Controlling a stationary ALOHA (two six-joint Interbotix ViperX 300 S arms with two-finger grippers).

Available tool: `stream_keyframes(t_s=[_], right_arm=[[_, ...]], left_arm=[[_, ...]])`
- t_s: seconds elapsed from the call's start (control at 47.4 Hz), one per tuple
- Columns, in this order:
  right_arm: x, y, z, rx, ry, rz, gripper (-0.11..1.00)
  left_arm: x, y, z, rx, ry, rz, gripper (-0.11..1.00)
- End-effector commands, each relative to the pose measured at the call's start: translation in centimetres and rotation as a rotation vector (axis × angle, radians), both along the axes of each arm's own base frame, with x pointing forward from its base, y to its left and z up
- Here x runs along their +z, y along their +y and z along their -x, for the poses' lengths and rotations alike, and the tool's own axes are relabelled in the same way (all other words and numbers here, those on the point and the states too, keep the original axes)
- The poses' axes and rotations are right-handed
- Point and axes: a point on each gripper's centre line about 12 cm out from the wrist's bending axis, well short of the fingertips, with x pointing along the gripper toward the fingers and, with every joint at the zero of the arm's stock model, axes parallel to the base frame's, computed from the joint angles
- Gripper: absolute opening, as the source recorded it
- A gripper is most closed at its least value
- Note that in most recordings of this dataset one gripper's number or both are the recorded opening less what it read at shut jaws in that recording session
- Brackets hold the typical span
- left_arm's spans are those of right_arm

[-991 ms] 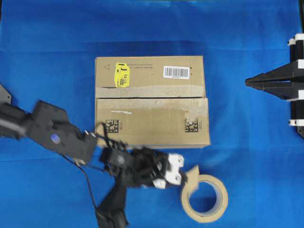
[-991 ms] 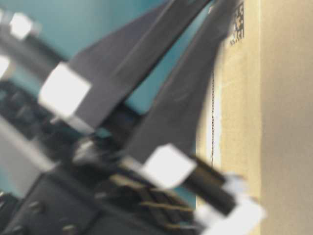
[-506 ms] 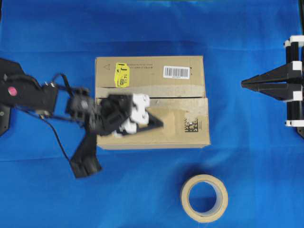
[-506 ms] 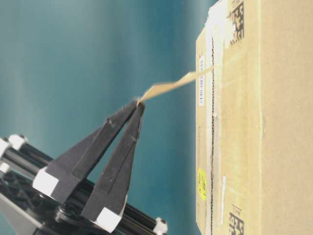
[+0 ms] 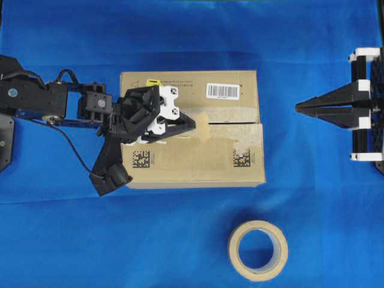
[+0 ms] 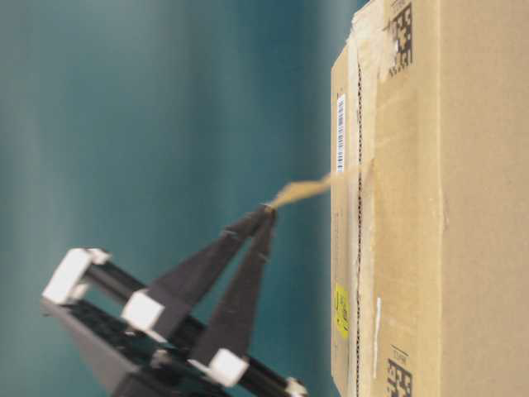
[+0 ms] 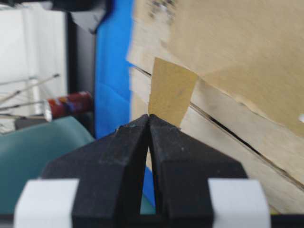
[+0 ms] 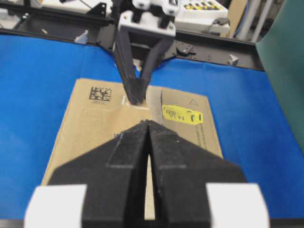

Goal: Apply tape along the seams of the closed cardboard box to seal it securely.

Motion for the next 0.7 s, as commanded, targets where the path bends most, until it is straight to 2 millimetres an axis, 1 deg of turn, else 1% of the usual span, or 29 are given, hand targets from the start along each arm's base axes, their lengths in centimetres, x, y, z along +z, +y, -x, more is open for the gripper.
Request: stream_keyframes(t_s=[0.0,0.127,0.295,0.548,0.675], right_arm=[[0.3,0.0,-0.3,-0.002,-0.017,-0.003,0.0],[0.1,0.0,-0.5,-0.002,-0.012,-0.003,0.0],[-0.2,-0.1,-1.0,-0.002,-0.012,-0.001,0.0],[-1.3,-0.1,-1.9,-0.002,0.018,-0.002,0.0],[-1.3,-0.1,-2.2,-0.002,0.02,-0.003,0.0]], left_arm=[[-0.4,0.8,0.2,0.021,0.008,-0.001,0.01],[-1.2,1.1,0.4,0.028,0.031,-0.002,0.01],[-1.8,1.8,0.8,0.048,0.048,-0.001,0.01],[-2.1,2.2,0.9,0.037,0.061,-0.036,0.01],[-2.4,2.2,0.9,0.032,0.082,-0.041,0.01]])
